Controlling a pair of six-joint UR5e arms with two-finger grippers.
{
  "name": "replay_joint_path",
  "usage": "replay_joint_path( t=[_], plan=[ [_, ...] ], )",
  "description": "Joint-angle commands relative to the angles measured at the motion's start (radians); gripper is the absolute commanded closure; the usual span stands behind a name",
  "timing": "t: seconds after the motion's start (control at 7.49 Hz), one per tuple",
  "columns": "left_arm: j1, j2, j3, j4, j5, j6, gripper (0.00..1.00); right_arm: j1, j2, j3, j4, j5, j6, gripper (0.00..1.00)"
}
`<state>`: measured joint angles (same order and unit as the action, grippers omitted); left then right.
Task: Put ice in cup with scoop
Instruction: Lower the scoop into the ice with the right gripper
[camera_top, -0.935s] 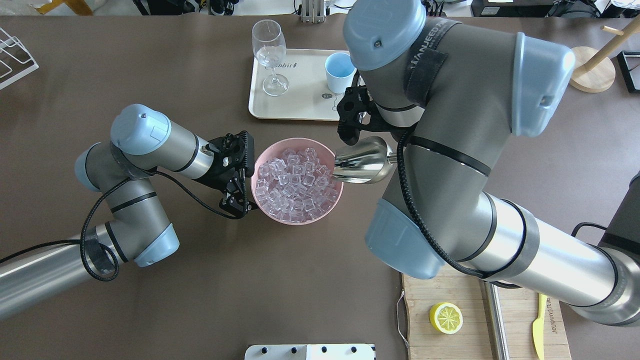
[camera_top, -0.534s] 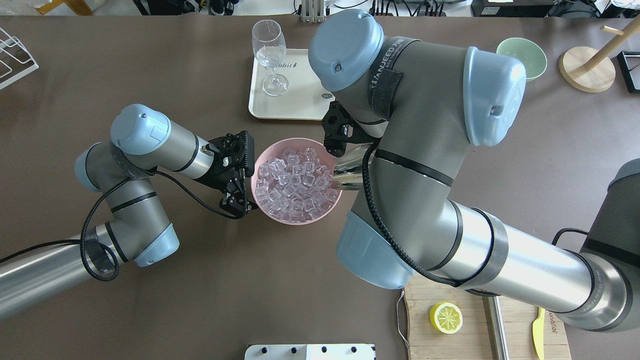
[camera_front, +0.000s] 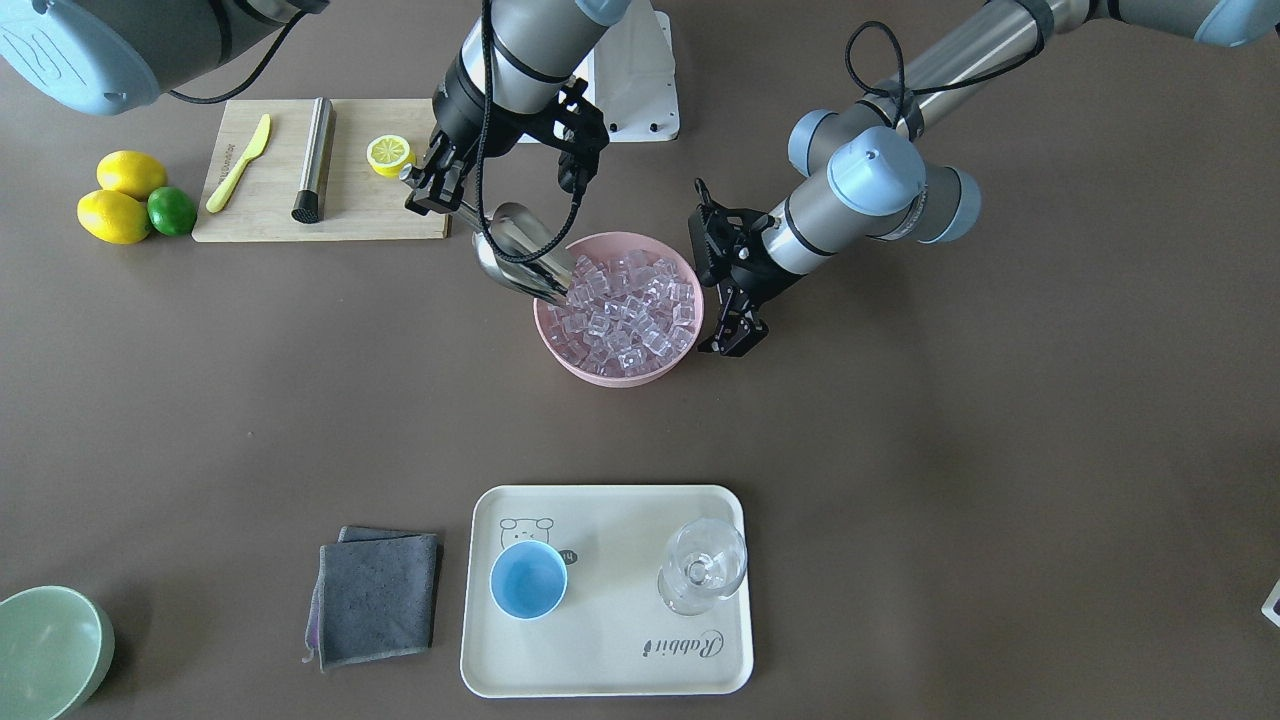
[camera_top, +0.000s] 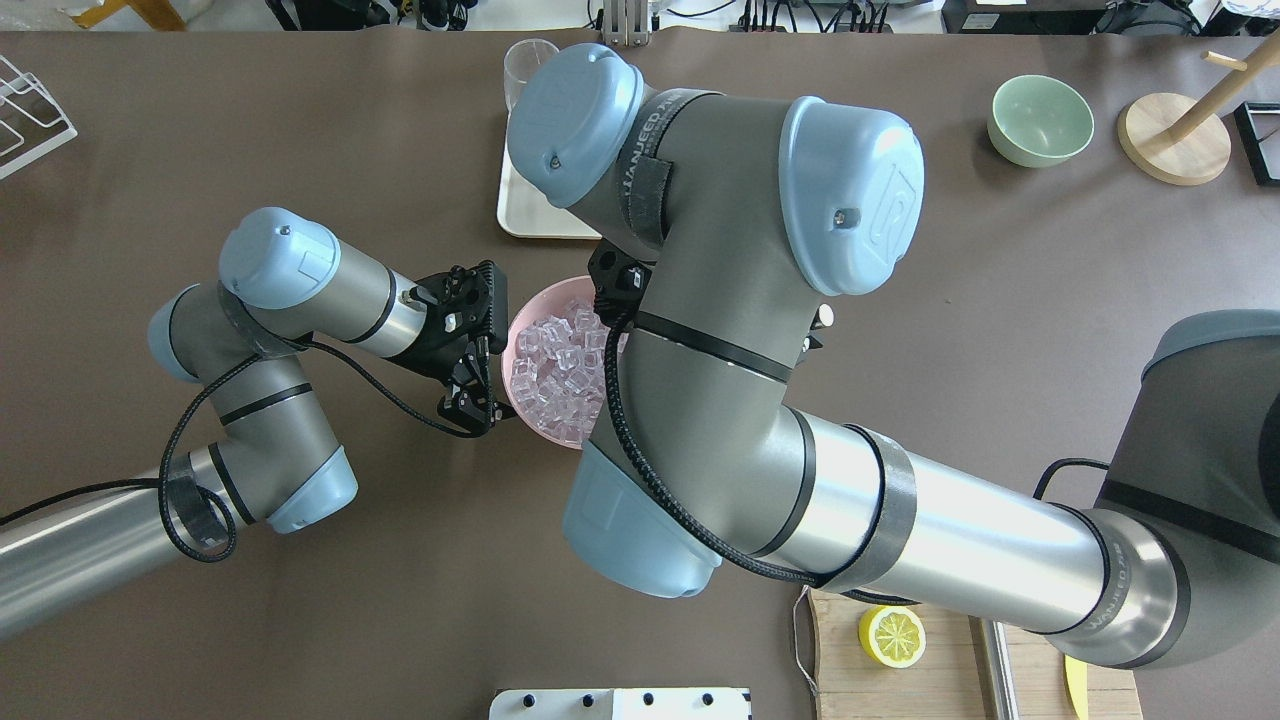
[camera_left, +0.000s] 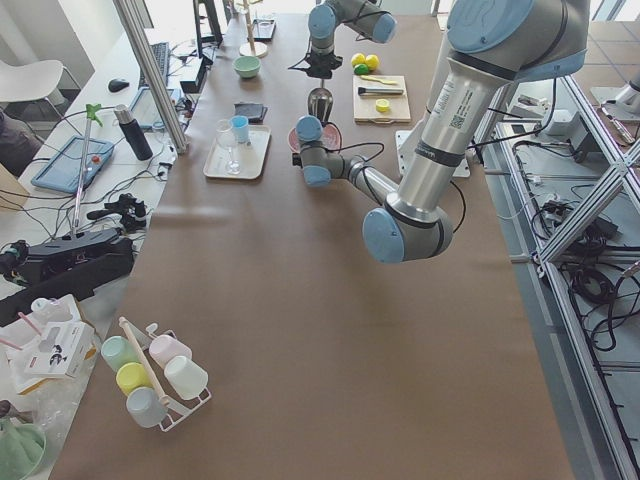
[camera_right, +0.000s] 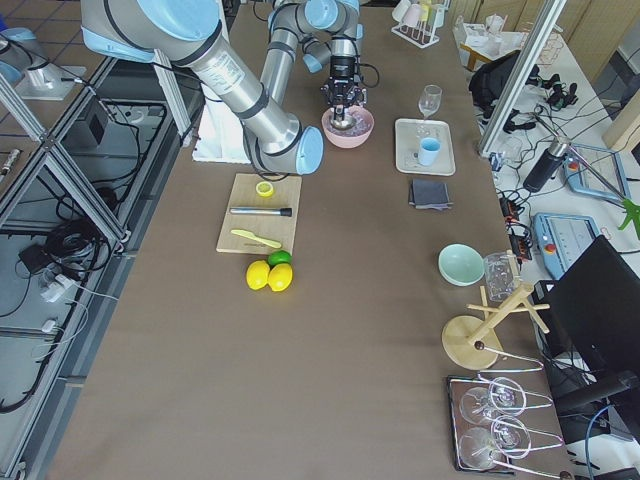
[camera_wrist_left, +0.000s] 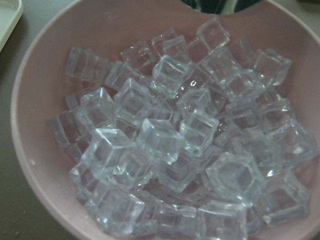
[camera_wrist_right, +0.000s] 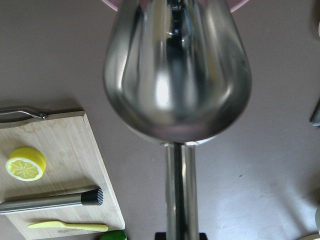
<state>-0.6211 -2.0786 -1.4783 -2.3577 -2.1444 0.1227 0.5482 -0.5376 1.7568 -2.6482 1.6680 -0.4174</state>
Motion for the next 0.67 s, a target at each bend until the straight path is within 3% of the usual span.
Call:
replay_joint_path(
  t=[0.0, 0.53],
  plan=[
    [0.0, 0.005, 0.0, -0.014, 0.0, -0.002, 0.01, -0.014, 0.051, -0.096, -0.007, -0.034, 0.0, 1.0],
    [0.0, 0.005, 0.001, -0.014, 0.001, -0.002, 0.01, -0.028, 0.077, -0.171, -0.003, -0.065, 0.002, 1.0]
  ],
)
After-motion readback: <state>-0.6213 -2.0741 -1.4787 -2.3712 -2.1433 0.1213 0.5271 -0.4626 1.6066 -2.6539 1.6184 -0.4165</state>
